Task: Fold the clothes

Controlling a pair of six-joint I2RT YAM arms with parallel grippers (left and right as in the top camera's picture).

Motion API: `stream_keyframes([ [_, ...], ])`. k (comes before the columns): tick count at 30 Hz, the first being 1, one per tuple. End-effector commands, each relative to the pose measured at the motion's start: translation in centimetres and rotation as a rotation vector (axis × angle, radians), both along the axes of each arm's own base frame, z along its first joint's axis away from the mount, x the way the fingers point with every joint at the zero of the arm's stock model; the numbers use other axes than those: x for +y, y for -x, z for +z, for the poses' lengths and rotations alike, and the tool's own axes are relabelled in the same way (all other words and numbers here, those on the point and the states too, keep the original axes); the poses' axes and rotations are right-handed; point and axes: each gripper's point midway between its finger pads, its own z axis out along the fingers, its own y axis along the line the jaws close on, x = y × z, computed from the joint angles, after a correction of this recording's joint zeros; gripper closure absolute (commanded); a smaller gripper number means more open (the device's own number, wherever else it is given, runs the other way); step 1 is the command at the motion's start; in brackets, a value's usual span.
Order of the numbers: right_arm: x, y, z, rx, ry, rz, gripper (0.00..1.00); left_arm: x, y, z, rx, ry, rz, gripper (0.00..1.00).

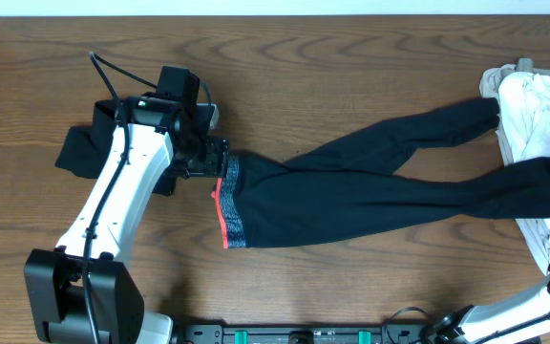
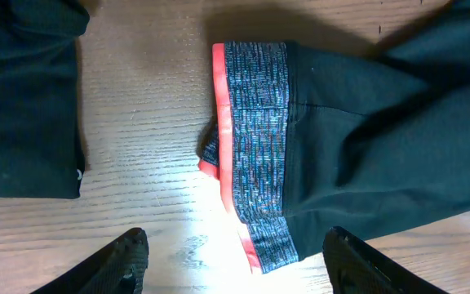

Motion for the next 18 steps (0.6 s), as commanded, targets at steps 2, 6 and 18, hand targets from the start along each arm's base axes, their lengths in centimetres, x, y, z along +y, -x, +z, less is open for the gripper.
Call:
stream_keyframes([
  [2, 0.2, 0.1, 0.4, 0.003, -0.003, -0.034, 0.99, 0.3, 0.4, -0.5, 0.027, -0.013, -0.007, 0.29],
  [6, -0.5, 0.2, 2.9, -0.044, 0.042, -0.071, 0.99, 0.4, 1.3, -0.6, 0.063, -0.018, -0.007, 0.29],
  [18, -1.5, 1.6, 9.0, -0.163, 0.105, -0.242, 0.99, 0.2, 6.7, -2.9, 0.290, -0.026, 0.078, 0.29],
])
